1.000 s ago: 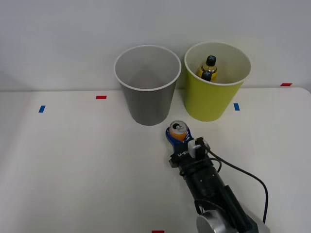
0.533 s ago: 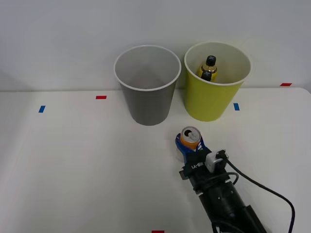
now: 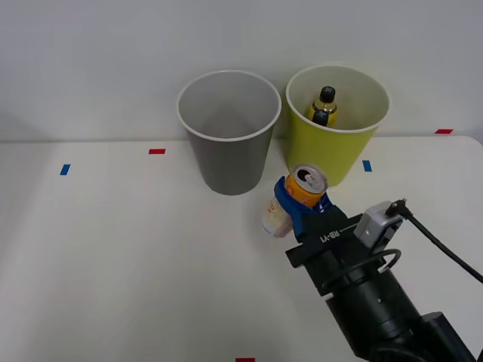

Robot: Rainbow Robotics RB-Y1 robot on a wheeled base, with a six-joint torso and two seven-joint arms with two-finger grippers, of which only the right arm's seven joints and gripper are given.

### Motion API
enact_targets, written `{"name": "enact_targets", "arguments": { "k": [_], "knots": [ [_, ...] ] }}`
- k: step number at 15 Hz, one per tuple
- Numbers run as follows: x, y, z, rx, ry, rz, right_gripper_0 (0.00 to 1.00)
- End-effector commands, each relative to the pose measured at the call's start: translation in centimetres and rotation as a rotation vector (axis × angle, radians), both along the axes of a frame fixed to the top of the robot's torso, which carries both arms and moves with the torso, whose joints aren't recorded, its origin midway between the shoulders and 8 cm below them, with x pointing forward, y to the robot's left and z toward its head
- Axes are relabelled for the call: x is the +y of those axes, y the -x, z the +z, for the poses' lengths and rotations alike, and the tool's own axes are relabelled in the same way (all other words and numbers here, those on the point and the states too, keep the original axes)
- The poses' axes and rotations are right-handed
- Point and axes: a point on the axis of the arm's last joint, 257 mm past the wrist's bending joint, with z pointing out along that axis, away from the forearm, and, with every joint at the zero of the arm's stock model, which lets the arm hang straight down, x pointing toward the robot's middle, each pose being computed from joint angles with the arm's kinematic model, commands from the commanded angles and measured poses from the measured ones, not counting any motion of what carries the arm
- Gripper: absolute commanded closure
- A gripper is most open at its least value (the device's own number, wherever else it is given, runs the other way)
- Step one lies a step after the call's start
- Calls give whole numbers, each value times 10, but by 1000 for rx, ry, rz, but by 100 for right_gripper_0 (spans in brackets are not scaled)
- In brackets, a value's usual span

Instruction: Put cans in the gray bin, plastic bottles in the light green bin

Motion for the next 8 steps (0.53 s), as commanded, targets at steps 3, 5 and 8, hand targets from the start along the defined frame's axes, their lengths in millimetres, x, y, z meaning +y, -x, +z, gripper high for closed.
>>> {"name": "enact_targets", "arguments": {
  "k": [3, 5, 8],
  "knots": [
    [17, -8, 63, -68, -155, 64, 100],
    [26, -20, 82, -75, -165, 93, 100],
    [38, -43, 114, -76, -153, 127, 100]
  ]
}}
